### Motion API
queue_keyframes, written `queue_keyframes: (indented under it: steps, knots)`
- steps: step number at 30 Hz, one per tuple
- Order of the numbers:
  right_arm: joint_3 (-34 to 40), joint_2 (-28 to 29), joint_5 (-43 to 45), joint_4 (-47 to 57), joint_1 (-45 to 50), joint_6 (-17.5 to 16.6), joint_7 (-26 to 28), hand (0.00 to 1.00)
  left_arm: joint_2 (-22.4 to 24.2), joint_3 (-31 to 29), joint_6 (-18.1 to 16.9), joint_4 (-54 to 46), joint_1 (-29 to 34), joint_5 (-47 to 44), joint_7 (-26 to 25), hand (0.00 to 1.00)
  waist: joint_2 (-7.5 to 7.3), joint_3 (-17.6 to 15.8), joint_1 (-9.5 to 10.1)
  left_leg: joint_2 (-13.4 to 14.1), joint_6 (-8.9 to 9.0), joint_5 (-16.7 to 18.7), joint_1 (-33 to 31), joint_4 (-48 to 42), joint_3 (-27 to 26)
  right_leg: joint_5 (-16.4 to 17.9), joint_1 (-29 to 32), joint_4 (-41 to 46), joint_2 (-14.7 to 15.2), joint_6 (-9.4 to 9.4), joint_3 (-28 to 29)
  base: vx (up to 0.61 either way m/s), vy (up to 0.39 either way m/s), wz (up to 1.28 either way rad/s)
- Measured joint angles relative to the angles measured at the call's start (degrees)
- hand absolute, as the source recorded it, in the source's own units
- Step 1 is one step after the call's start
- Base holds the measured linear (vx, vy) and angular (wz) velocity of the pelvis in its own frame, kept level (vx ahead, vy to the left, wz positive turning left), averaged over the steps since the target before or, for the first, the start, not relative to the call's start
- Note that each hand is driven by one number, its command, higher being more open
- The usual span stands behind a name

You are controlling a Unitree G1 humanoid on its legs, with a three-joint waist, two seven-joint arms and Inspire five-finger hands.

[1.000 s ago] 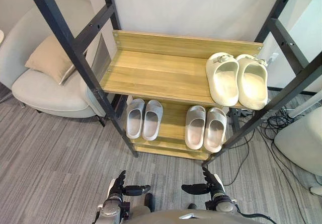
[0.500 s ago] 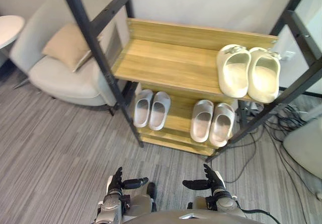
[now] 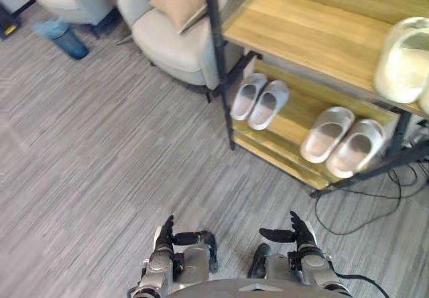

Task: Organize the slippers on the shoe rack

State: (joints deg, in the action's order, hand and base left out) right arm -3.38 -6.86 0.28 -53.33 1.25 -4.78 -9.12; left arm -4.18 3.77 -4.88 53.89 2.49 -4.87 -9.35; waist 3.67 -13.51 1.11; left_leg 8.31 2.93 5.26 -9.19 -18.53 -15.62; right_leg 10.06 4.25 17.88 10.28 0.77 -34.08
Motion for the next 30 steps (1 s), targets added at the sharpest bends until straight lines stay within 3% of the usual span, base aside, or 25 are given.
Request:
queue_keyframes:
  steps: [2, 4, 6, 8, 11, 12, 13, 14, 15, 16, 19, 22, 23, 24, 25, 26, 27, 28, 29, 30]
  knots:
    - [0.05, 0.87, 0.00, 0.02, 0.26, 0.01, 0.36, 1.00, -0.11, 0.16, 0.03, 0.50, 0.18, 1.08, -0.01, 1.00, -0.76, 0.76, -0.15, -1.52, -0.34, -0.36, 2.20, 5.22, -1.49, -0.97, -2.51, -2.83, -0.05, -2.32, -2.57, -0.12, 0.225, 0.86]
    - [0.01, 3.01, 0.00, 0.27, 0.94, -0.31, 0.56, 1.00, -0.99, 0.52, 0.01, 1.16, 0.84, 1.11, 0.00, 1.00, -2.48, 2.68, -0.25, -4.95, -0.93, -4.90, 4.88, 13.23, 0.77, -3.02, -4.93, -7.14, 0.56, -4.05, -5.15, -0.06, 0.206, 0.84]
    - [-0.03, 4.46, -0.06, 0.04, 1.21, -0.36, 1.28, 1.00, -1.02, 0.69, 0.05, 1.58, 1.44, 1.08, 0.10, 1.00, -2.59, 3.98, -0.22, -7.58, -2.18, -7.90, 7.41, 20.02, 3.41, -3.38, -6.06, -7.62, 1.72, -5.03, -7.49, -0.02, 0.199, 0.79]
    - [-0.06, 5.26, -0.17, -0.09, 1.12, -0.30, 1.57, 1.00, -1.03, 0.36, 0.04, 1.60, 1.50, 1.03, 0.13, 1.00, -2.68, 3.99, -0.09, -9.87, -3.44, -8.24, 8.71, 21.87, 5.15, -1.57, -6.38, -3.54, 5.04, -6.53, -9.30, 0.00, 0.211, 0.58]
    - [-0.86, 6.05, -0.29, -0.36, 1.18, 0.46, 1.79, 1.00, -1.58, -0.35, -0.05, 1.57, 1.82, 0.90, -0.07, 1.00, -4.47, 4.02, 0.43, -14.13, -6.15, -6.11, 10.08, 20.49, 7.20, 1.62, -8.11, 5.18, 12.20, -8.77, -11.19, 0.03, 0.119, 0.50]
    - [-1.22, 5.99, -0.29, -0.35, 1.12, 0.52, 1.84, 1.00, -1.73, -0.32, -0.09, 1.60, 1.83, 0.90, -0.07, 1.00, -4.67, 4.03, 0.36, -14.78, -6.75, -5.58, 10.29, 19.87, 7.88, 1.77, -8.19, 7.43, 13.44, -8.13, -10.74, 0.10, 0.157, 0.79]
    - [-1.28, 5.81, -0.30, -0.33, 0.80, 0.56, 2.37, 1.00, -1.69, -0.26, -0.11, 2.30, 1.82, 0.92, -0.08, 1.00, -4.82, 3.98, 0.07, -15.44, -8.28, -4.18, 10.64, 18.05, 10.55, -0.17, -6.01, 15.73, 15.67, -3.41, -6.00, 0.11, 0.149, 0.80]
    - [-1.18, 5.79, -0.31, -0.37, 0.69, 0.56, 2.44, 1.00, -1.69, -0.23, -0.13, 2.41, 1.78, 0.93, -0.09, 1.00, -4.45, 4.23, -0.04, -15.22, -8.68, -3.77, 11.13, 17.19, 12.10, -0.86, -4.62, 18.67, 15.66, -2.03, -2.96, 0.16, 0.125, 1.10]
    - [-1.25, 5.88, -0.38, -0.43, 0.67, 0.49, 2.51, 1.00, -1.62, -0.33, -0.12, 2.32, 1.65, 0.86, -0.10, 1.00, -4.16, 4.05, -0.13, -14.69, -9.25, -2.96, 11.20, 16.04, 14.72, 1.22, -3.18, 20.79, 13.69, -2.39, 1.49, 0.20, 0.029, 1.16]
    - [-1.71, 5.93, -0.69, -0.47, 0.80, 0.49, 2.77, 1.00, -1.59, -0.86, -0.09, 2.34, 1.48, 0.77, -0.28, 1.00, -4.39, 3.93, -0.09, -13.67, -9.65, -2.09, 11.19, 14.84, 17.60, 4.60, -1.31, 20.70, 9.18, -2.34, 5.30, 0.21, -0.023, 1.18]
    - [-2.63, 5.83, -0.72, -0.34, 0.33, 0.31, 2.85, 1.00, -1.47, -0.97, -0.04, 2.66, 1.25, 0.68, -0.23, 1.00, -4.35, 3.77, -0.07, -12.36, -9.63, -0.28, 12.57, 14.26, 23.34, 6.29, 4.77, 15.98, 0.32, -2.15, 12.50, 0.26, -0.086, 1.03]
    - [-3.12, 5.31, -0.66, -0.32, -0.43, 0.22, 2.84, 1.00, -1.49, -1.16, -0.06, 3.38, 1.19, 0.78, -0.22, 1.00, -4.71, 3.53, -0.21, -12.62, -8.67, 3.26, 15.04, 12.81, 29.14, 3.48, 10.27, 8.02, -4.56, -3.37, 19.45, 0.27, -0.135, 1.09]
    - [-3.32, 5.25, -0.63, -0.21, -0.34, -0.25, 2.84, 1.00, -1.55, -1.29, -0.10, 3.77, 1.17, 0.91, -0.22, 1.00, -4.97, 3.63, -0.51, -13.06, -8.33, 5.04, 15.68, 11.43, 31.61, 1.98, 11.04, 5.58, -4.90, -2.94, 20.86, 0.42, -0.252, 1.43]
    - [-3.44, 5.22, -0.57, -0.13, -0.22, -0.41, 2.93, 1.00, -1.56, -1.60, -0.11, 3.84, 1.59, 1.05, -0.19, 1.00, -5.14, 3.97, -1.35, -13.38, -7.52, 7.25, 16.07, 9.48, 34.74, -2.83, 10.35, 4.63, -4.69, -1.36, 20.93, 0.50, -0.279, 1.58]
    - [-3.09, 4.99, -0.56, -0.13, -0.28, -0.44, 3.05, 1.00, -0.73, -2.64, -0.15, 4.25, 1.69, 1.01, -0.14, 1.00, -3.92, 4.70, -1.36, -12.03, -5.03, 8.99, 15.50, 6.79, 36.47, -2.43, 8.67, 3.59, -5.37, 0.29, 17.88, 0.46, -0.232, 1.31]
    - [-2.62, 4.90, -0.55, -0.15, -0.43, -0.43, 3.08, 1.00, -0.37, -3.07, -0.18, 4.21, 1.62, 1.08, -0.10, 1.00, -3.39, 4.86, -1.17, -11.83, -3.27, 9.28, 14.20, 4.86, 36.11, -2.26, 7.98, 2.52, -5.58, 0.57, 16.84, 0.47, -0.196, 1.03]
    - [-2.25, 4.65, -0.47, -0.09, -0.74, -0.44, 3.12, 1.00, -0.04, -3.32, -0.27, 3.98, 1.47, 1.04, 0.17, 1.00, -2.71, 4.63, -1.06, -11.79, 0.99, 9.86, 11.17, -0.69, 34.43, -2.19, 6.37, 0.21, -6.08, 0.70, 15.44, 0.36, -0.140, 0.81]
    - [-2.49, 4.44, -0.40, 0.12, -0.65, -0.33, 3.15, 1.00, 0.62, -5.85, -0.30, 3.66, 1.37, 0.87, 0.44, 1.00, -2.18, 4.18, -0.99, -11.55, 3.93, 8.99, 5.90, -12.35, 29.29, -2.14, 2.69, -4.00, -7.14, 0.80, 13.71, 0.55, -0.224, 0.77]
    - [-3.10, 4.62, -0.23, 0.12, -0.32, -0.25, 3.31, 1.00, 1.22, -8.55, -0.29, 3.32, 1.18, 0.66, 0.22, 1.00, -2.31, 3.52, -0.49, -9.06, 5.03, 8.08, 1.67, -22.93, 22.46, -2.08, -1.55, -7.38, -8.57, 1.01, 13.10, 0.46, -0.189, 0.41]
    - [-4.08, 5.00, -0.20, 0.05, 0.19, -0.08, 3.43, 1.00, 1.31, -9.75, -0.37, 2.26, 1.14, 0.44, 0.04, 1.00, -1.95, 3.19, 0.46, -5.45, 3.82, 8.81, -0.10, -29.74, 16.20, -1.69, -5.44, -9.49, -9.98, 1.63, 13.35, 0.56, -0.190, -0.03]
